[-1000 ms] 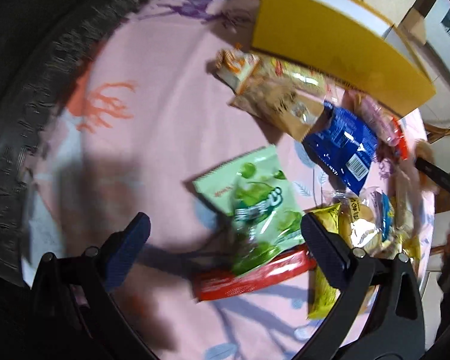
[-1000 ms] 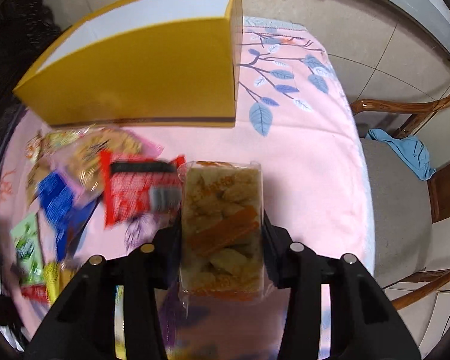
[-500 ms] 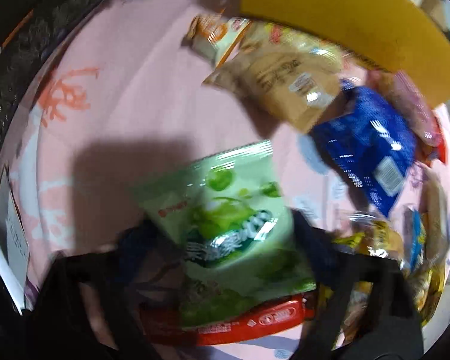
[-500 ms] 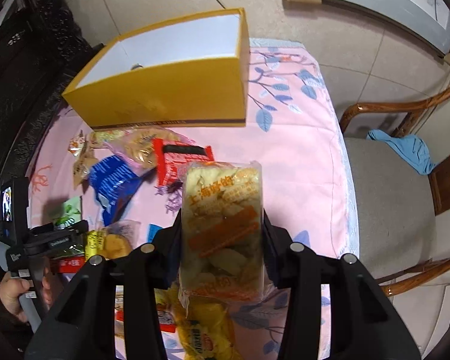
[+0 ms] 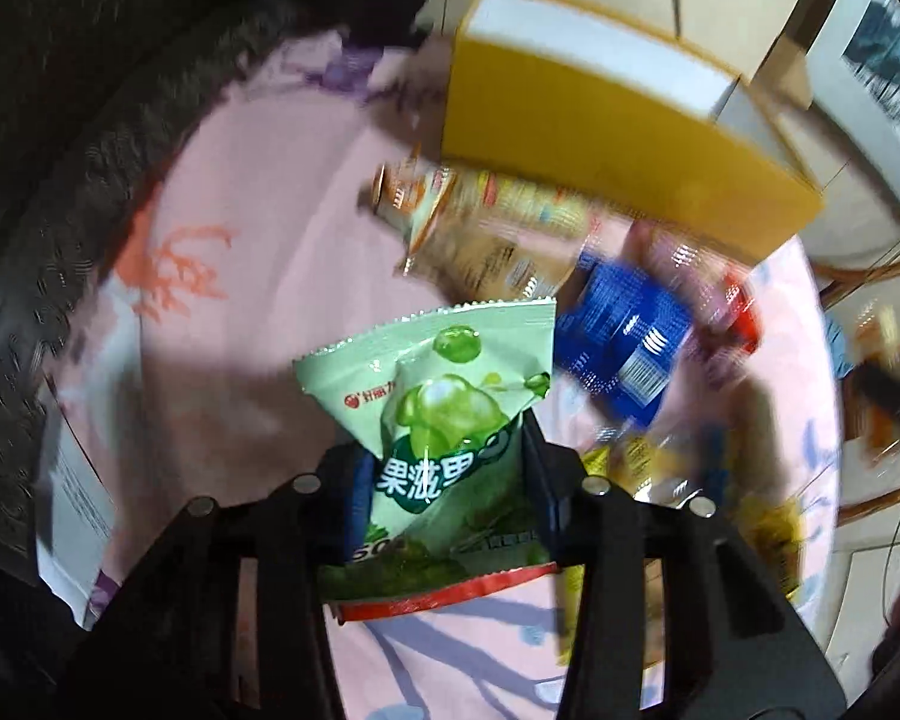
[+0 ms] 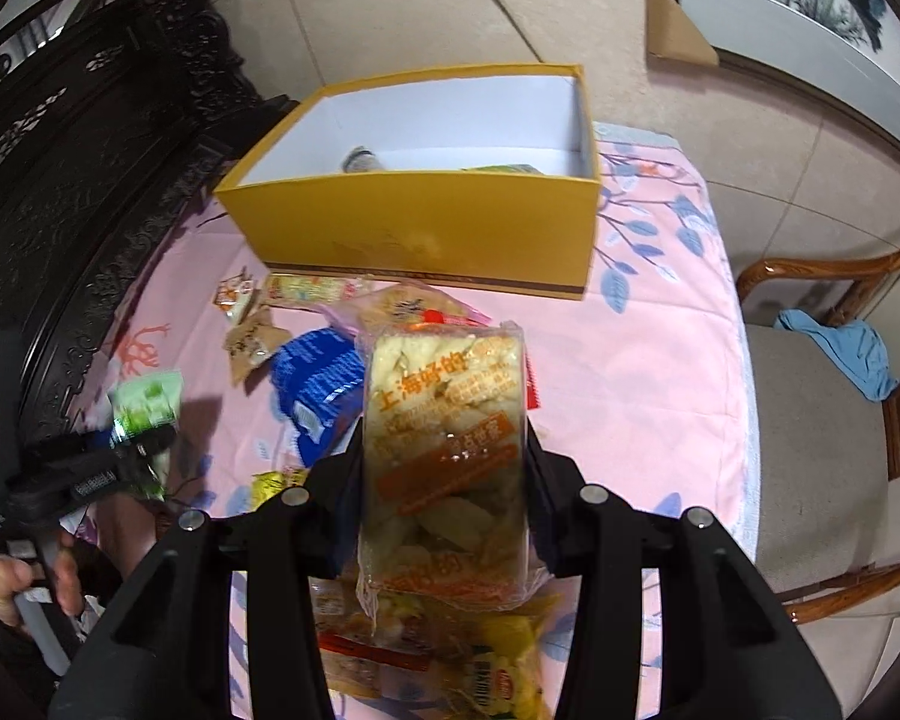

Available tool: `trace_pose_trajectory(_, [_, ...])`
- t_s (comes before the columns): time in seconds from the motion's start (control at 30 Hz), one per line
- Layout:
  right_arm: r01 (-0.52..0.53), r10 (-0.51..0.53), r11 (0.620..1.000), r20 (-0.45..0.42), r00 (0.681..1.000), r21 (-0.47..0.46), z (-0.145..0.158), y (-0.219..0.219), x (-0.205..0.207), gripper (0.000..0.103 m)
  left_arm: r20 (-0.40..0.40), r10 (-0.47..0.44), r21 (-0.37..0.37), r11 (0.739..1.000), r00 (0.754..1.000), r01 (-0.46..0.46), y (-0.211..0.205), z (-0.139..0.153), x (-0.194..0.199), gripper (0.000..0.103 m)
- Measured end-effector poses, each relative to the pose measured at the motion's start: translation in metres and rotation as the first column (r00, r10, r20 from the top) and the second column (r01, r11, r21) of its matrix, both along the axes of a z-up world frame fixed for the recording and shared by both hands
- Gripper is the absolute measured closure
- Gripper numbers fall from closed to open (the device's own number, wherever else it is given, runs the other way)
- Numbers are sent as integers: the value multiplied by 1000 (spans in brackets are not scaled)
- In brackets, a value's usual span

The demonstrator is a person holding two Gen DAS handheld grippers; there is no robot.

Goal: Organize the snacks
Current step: 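Drop both packs into the yellow box by opening both grippers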

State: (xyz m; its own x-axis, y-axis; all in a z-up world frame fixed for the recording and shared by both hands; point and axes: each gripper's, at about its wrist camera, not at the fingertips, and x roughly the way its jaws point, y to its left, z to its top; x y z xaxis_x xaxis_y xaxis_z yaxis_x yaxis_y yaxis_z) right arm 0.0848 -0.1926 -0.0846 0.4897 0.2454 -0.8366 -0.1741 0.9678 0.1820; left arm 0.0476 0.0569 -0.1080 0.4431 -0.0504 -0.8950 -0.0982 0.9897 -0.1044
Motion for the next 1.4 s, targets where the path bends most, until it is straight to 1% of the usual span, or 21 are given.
trace_pose_trajectory(0.07, [-19, 19, 1000, 1, 1000, 1, 2, 8, 7, 57, 22, -12, -20, 1000, 1000, 12, -3, 15, 11, 60])
trace_pose_trajectory(0.13, [-28, 28, 1000, 12, 1000, 4, 6, 14, 18, 57, 56, -33, -35, 999, 998, 35, -13, 31, 33, 60])
trace_pose_trajectory(0.17, [-29, 29, 1000, 24, 999, 5, 12, 16, 27, 57, 75, -43, -33, 998, 996, 45, -20, 37, 45, 60])
trace_pose_trajectory(0.2, [-29, 29, 1000, 37, 999, 7, 17, 18, 35, 57, 103, -58, -29, 998, 993, 61, -30, 49, 58, 60])
trace_pose_trajectory(0.27, [-29, 29, 1000, 76, 997, 10, 32, 22, 56, 57, 129, -74, -21, 997, 989, 78, -42, 65, 81, 60])
trace_pose_trajectory(0.3, [-26, 25, 1000, 97, 995, 10, 40, 24, 68, 57, 149, -83, -13, 996, 985, 85, -49, 76, 102, 59])
trace_pose_trajectory(0.37, [-23, 21, 1000, 130, 991, 18, 55, 26, 90, 57, 157, -99, 7, 995, 983, 99, -59, 88, 133, 59])
trace_pose_trajectory(0.43, [-20, 18, 1000, 155, 988, 14, 67, 29, 114, 57, 147, -117, 29, 993, 982, 114, -67, 94, 161, 59])
trace_pose_trajectory(0.57, [1, -2, 1000, 161, 987, 6, 72, 30, 150, 57, 128, -123, 50, 992, 984, 118, -76, 97, 202, 59])
trace_pose_trajectory(0.67, [20, -18, 1000, 146, 989, -13, 63, 29, 170, 57, 116, -113, 42, 993, 987, 108, -77, 90, 219, 59])
trace_pose_trajectory(0.77, [43, -41, 999, 120, 992, -15, 52, 26, 183, 57, 99, -109, 38, 994, 989, 105, -76, 80, 230, 59])
trace_pose_trajectory(0.93, [50, -47, 999, 113, 993, -19, 48, 28, 196, 57, 94, -123, 50, 992, 988, 119, -77, 74, 239, 58])
trace_pose_trajectory(0.97, [54, -52, 998, 110, 993, -21, 48, 28, 199, 57, 92, -125, 51, 991, 988, 120, -77, 74, 241, 54])
trace_pose_trajectory(1.03, [69, -65, 997, 106, 992, -29, 49, 27, 207, 54, 71, -119, 59, 992, 990, 115, -77, 73, 248, 29])
trace_pose_trajectory(1.07, [80, -75, 996, 112, 991, -35, 51, 25, 206, 49, 67, -94, 98, 991, 993, 87, -75, 74, 252, 10])
trace_pose_trajectory(1.1, [87, -82, 996, 118, 990, -37, 53, 23, 207, 45, 73, -82, 117, 990, 994, 73, -74, 76, 253, 4])
trace_pose_trajectory(1.13, [87, -83, 996, 123, 989, -34, 57, 21, 207, 45, 93, -78, 116, 991, 993, 67, -70, 80, 252, 4])
trace_pose_trajectory(1.3, [63, -57, 997, 139, 989, -43, 72, 8, 186, 45, 109, -45, 75, 997, 993, 37, -53, 88, 241, 4])
trace_pose_trajectory(1.33, [60, -53, 997, 137, 989, -43, 73, 5, 180, 44, 117, -33, 68, 997, 993, 25, -48, 89, 234, 4])
trace_pose_trajectory(1.4, [43, -37, 998, 119, 992, -44, 68, 1, 163, 39, 124, -26, 58, 998, 992, 18, -43, 90, 221, 4])
